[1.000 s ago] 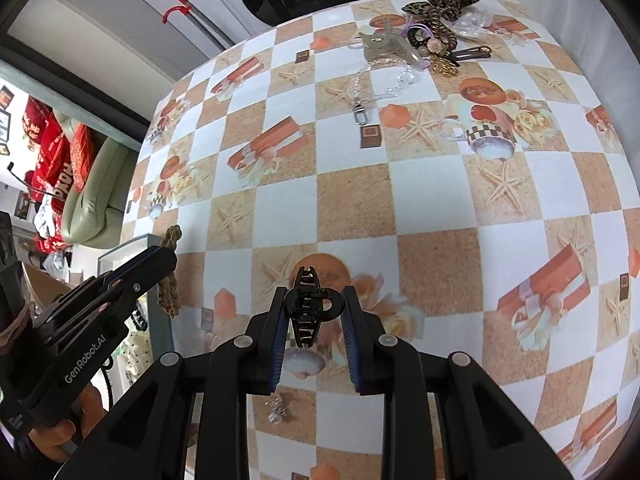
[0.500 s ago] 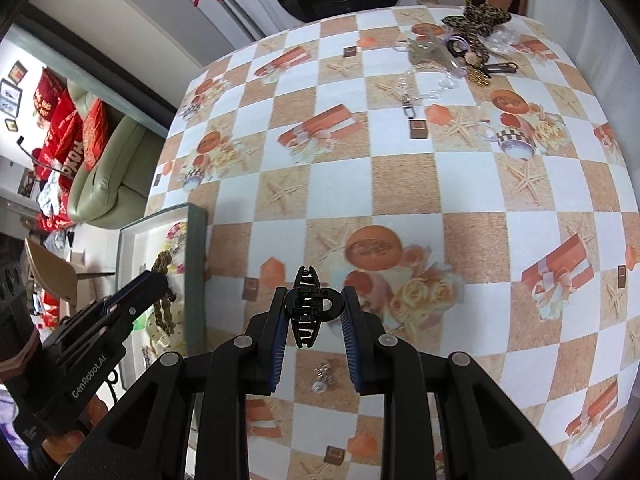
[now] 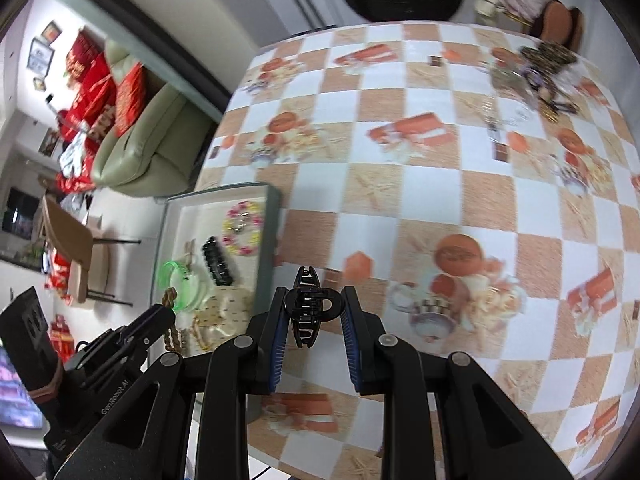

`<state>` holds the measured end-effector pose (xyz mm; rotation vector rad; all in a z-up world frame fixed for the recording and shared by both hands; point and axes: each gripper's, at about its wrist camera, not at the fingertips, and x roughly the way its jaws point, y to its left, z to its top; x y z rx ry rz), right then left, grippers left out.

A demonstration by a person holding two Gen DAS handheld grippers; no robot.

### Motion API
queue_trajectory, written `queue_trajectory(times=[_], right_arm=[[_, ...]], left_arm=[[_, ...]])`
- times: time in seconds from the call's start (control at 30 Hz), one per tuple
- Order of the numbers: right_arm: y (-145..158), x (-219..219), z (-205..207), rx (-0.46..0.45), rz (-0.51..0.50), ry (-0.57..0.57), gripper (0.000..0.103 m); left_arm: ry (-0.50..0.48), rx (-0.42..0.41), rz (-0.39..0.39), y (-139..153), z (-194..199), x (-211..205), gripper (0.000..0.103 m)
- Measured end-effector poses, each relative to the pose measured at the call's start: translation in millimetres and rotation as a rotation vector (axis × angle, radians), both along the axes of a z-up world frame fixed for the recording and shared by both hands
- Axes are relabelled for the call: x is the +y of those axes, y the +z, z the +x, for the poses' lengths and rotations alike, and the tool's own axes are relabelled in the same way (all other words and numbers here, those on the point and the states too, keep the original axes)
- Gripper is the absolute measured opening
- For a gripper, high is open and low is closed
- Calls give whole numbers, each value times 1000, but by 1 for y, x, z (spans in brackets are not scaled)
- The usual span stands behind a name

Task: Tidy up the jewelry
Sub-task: 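Carry the braided bracelet and black claw clip over the white tray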

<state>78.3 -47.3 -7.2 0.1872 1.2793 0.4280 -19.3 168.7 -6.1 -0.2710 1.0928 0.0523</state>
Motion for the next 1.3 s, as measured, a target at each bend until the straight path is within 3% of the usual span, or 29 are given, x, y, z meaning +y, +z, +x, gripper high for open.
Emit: queue_trajectory(times=[0.3,0.63,1.03,1.3], right_arm=[[7,59,5,-18,22,131,28],[16,121,30,-23,77,239,28],[-32,148,57,36,-3,275,28],[-68,158,53,100,-45,292,28]], left_arm=[[109,32,9,-14,-22,47,17],[134,67,-6,-35,-24,61,17],[164,72,-2,-52,-7,73,17],[125,92,-12,-64,4,66,17]])
